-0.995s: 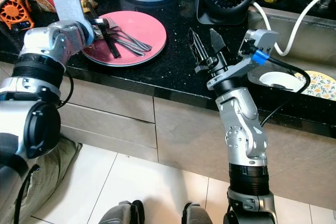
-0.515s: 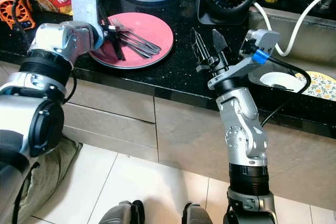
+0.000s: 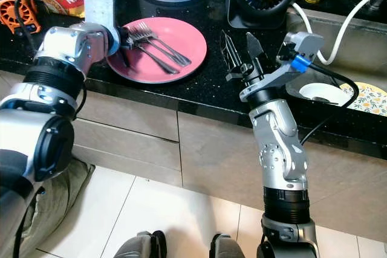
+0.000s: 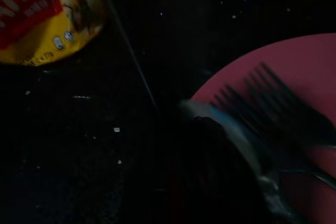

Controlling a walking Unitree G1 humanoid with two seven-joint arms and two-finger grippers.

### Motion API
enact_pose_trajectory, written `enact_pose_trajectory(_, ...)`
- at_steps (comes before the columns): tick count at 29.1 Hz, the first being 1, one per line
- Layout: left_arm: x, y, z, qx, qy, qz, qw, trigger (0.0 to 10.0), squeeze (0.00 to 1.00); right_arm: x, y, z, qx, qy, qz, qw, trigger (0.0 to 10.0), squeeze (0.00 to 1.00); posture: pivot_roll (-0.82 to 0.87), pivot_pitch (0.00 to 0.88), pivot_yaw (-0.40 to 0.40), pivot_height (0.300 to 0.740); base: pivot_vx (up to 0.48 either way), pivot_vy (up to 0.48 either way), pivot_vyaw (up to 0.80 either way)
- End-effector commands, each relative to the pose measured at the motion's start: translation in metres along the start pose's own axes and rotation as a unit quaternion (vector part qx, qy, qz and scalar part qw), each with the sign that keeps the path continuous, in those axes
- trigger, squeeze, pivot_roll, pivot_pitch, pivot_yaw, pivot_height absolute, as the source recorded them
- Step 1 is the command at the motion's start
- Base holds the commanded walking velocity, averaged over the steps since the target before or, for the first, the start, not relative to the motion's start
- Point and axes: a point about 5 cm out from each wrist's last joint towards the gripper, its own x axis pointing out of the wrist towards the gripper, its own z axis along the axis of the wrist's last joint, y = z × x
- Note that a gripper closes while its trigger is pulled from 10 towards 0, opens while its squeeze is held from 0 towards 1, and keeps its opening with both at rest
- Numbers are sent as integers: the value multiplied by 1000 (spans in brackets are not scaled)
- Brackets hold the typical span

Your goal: Kitchen organization

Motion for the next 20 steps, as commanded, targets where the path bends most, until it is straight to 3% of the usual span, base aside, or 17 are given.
enact_pose_trajectory(1, 1, 7, -3, 3, 8, 14, 1000, 0, 0, -2, -5, 2, -7, -5, -13, 1000, 10000, 0, 36, 161, 33, 740, 0, 0, 0)
enact_pose_trajectory(13, -1, 9, 3, 4, -11, 14, 1000, 0, 0, -1, -6, 2, -10, -4, -14, 1000, 10000, 0, 40, 158, 27, 740, 0, 0, 0)
enact_pose_trajectory(18, -6, 23, 18, -21, -64, 42, 997, 1843, 0, 1, -6, 2, -11, -5, -12, 1000, 10000, 0, 43, 153, 21, 740, 0, 0, 0)
enact_pose_trajectory(20, -10, 26, 28, -34, -96, 47, 994, 2039, 0, 1, -6, 2, -11, -5, -11, 1000, 10000, 0, 43, 153, 21, 740, 0, 0, 0)
